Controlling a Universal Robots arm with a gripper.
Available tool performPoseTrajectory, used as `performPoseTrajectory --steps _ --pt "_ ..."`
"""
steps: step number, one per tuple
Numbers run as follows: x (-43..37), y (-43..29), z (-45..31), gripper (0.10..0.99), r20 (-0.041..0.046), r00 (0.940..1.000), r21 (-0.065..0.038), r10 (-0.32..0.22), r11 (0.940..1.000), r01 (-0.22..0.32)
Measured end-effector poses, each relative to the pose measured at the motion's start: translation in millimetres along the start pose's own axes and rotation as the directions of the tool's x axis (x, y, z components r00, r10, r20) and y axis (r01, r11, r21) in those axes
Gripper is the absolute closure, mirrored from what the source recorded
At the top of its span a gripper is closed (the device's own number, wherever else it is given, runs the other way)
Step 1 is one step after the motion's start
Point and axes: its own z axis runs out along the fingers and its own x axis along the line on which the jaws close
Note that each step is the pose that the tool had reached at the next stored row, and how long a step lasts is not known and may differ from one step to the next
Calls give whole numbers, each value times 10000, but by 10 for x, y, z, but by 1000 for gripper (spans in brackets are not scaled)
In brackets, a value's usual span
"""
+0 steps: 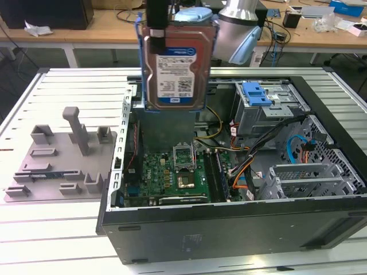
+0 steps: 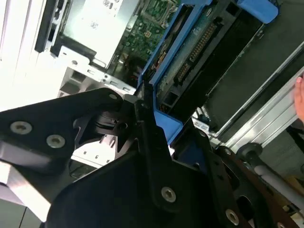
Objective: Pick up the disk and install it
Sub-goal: 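Pick up the disk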
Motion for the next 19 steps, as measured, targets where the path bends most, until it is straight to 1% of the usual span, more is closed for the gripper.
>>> performPoseTrajectory --steps 2,3,4,6,7,9,15,17,19 --pt "47 -101 -1 718 0 10000 0 0 10000 0" --pt "80 -169 -2 718 0 10000 0 1 10000 -1" --pt "101 -214 -2 718 0 10000 1 0 10000 0" --pt "198 -412 -3 718 1 10000 0 1 10000 -1" --pt "236 -484 -4 718 0 10000 0 2 10000 -2" --pt "285 -571 -5 718 -1 10000 0 0 10000 0" --pt "426 -802 -6 718 -1 10000 0 0 10000 0" --pt "485 -885 -6 718 0 10000 0 0 10000 0" --pt "536 -950 -6 718 0 10000 0 1 10000 -1"
